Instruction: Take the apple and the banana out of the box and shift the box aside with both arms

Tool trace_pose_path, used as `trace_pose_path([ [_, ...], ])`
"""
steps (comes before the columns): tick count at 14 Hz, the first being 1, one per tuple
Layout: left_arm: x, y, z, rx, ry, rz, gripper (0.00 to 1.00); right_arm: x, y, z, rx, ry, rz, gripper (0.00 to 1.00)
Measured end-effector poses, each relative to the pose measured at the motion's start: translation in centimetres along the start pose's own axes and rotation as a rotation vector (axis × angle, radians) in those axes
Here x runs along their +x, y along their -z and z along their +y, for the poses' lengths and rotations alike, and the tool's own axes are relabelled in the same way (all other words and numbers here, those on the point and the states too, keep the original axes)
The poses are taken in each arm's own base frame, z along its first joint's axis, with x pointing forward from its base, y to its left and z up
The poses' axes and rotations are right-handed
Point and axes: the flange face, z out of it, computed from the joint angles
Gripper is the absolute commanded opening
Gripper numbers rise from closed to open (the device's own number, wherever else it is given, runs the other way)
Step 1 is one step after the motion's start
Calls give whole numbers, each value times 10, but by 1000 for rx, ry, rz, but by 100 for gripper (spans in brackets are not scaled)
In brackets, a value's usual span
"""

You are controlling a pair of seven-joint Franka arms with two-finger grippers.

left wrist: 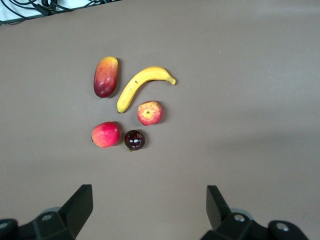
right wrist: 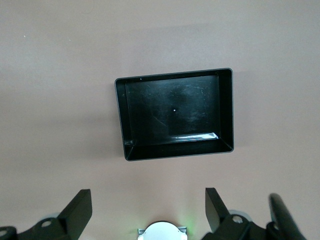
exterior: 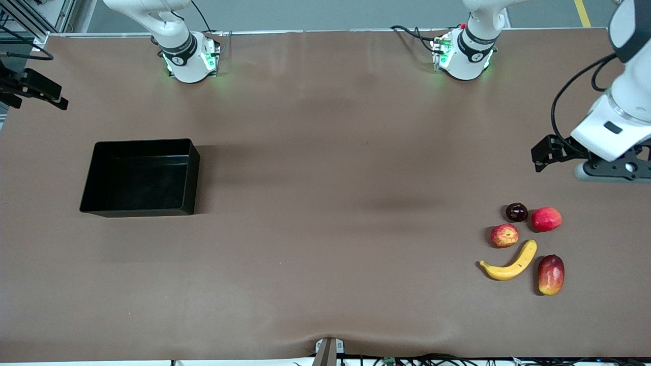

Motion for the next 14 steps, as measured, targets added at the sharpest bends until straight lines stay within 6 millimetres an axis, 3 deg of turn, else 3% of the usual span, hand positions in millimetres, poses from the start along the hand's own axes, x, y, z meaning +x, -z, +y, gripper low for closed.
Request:
trace_pose_path([
  [2,-12,8,7,-16,4,1,100,0,3,1,0,-2,8,100],
  [7,-31,18,-6,-34,41,-7,100,-6,5,7,2,-13,-27,100],
  [11,-36,19,-21,-74,53,-22,100,-12,15,6,48,-11,-34,100],
  [14,-37,20,-24,-80,58,-20,100,-12,17,19,103,-36,-25,100],
])
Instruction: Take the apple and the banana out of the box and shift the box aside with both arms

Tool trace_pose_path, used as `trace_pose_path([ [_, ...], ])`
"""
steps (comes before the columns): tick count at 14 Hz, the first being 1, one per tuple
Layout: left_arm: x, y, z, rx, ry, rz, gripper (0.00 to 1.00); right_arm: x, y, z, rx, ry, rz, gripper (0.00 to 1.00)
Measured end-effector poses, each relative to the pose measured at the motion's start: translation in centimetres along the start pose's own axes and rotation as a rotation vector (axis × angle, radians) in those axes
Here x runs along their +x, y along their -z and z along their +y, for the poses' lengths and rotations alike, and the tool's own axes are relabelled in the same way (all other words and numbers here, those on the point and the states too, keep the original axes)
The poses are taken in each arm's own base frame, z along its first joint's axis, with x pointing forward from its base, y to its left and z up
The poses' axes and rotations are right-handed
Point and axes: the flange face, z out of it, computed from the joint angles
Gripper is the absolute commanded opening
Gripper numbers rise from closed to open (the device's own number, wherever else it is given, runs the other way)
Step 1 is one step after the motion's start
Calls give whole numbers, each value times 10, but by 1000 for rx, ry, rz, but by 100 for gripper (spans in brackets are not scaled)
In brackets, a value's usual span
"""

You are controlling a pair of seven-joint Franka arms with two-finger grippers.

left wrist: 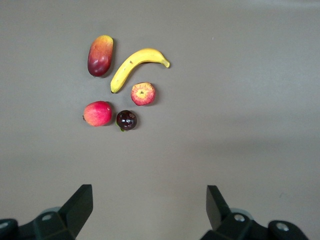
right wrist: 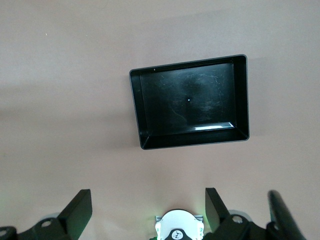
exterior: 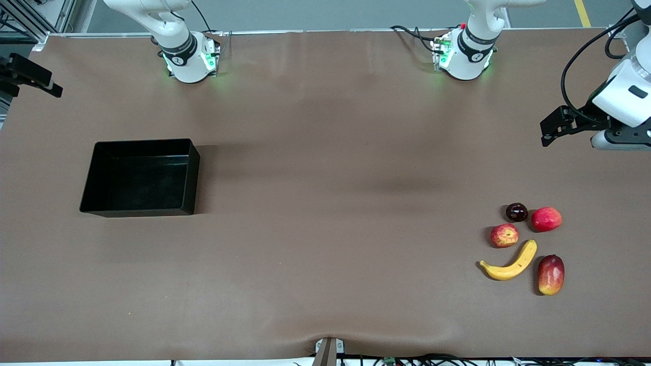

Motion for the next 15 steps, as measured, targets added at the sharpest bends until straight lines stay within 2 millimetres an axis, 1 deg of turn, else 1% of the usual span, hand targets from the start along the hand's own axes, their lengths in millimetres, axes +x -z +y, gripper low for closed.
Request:
trace_pose_path([
  [3,0,4,1,0,-2,8,100,-3,15,19,22,-37,36,100],
  [5,0,4,2,-1,-4,9,100,-4,19,24,31,-45,42,100],
  [8,0,4,2,-1,-4,9,100,-9,15,19,31,-36,-1,100],
  [9,0,4,2,-1,-4,9,100,-10,15,20,31,-39,-9,100],
  [11,0,4,2,-1,-4,8,100,-13,12,31,36,-60,-40,100],
  [14,-2,4,2,-2,-4,-6,100,-24,7,44,43,-87,-128,100],
  [15,-3,3,3,-6,-4,-14,100,-27,7,53,47,-105,-140,100],
])
